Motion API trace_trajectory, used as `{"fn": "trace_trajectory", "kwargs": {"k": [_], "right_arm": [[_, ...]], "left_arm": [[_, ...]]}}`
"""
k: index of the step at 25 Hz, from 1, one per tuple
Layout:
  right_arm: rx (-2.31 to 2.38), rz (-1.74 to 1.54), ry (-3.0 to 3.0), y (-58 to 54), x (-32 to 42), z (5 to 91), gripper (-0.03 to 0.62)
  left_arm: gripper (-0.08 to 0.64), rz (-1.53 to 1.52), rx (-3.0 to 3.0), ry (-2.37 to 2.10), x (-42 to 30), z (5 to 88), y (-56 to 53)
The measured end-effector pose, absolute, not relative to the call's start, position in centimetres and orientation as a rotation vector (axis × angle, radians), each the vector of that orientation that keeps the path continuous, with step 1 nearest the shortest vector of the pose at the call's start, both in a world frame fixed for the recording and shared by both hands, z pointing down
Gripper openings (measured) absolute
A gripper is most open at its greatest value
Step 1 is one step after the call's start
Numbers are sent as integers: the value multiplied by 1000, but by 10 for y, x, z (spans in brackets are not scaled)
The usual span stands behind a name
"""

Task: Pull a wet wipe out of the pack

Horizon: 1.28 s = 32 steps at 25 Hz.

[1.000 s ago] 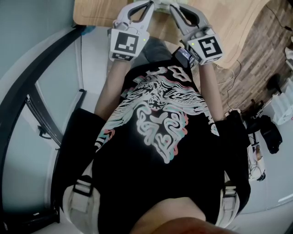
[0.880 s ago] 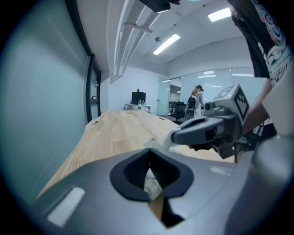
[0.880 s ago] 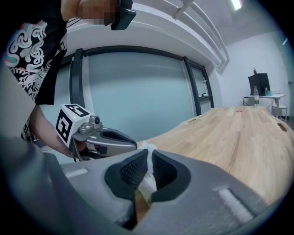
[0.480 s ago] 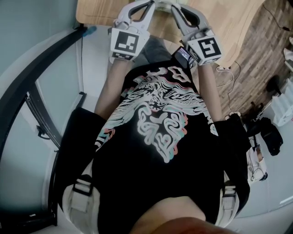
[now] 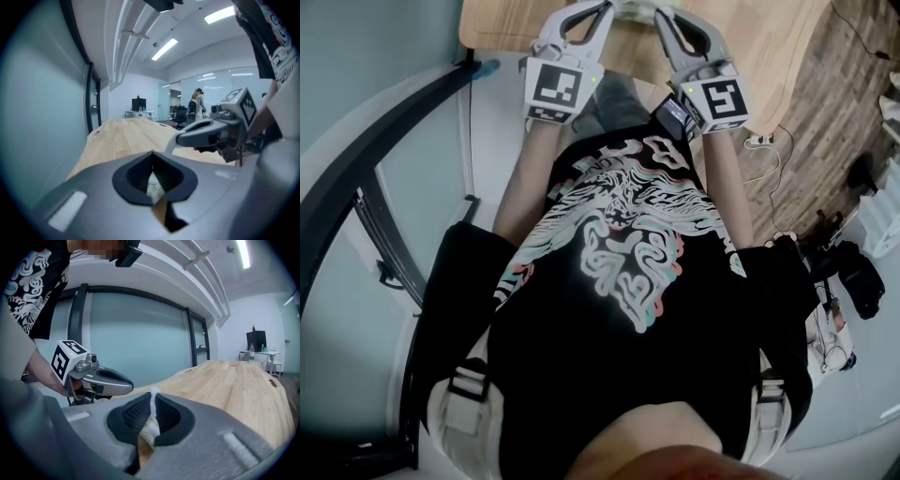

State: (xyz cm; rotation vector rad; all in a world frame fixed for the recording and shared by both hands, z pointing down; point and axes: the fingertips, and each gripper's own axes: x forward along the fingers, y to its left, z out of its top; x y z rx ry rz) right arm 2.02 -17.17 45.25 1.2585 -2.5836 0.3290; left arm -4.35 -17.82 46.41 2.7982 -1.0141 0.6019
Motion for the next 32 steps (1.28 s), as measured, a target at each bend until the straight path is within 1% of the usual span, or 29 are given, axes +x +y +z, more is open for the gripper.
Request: {"fn": "trace_trajectory", "kwargs": {"k": [27,32], "right_arm": [[1341,277,-2577,-156,28,429,11],[1392,308,-2540,-156,34,427,11]], "left_arm": [[-8,589,2851,-1000,-37,443,-171],[-8,597,2862,-988,-35,440,-170]]}}
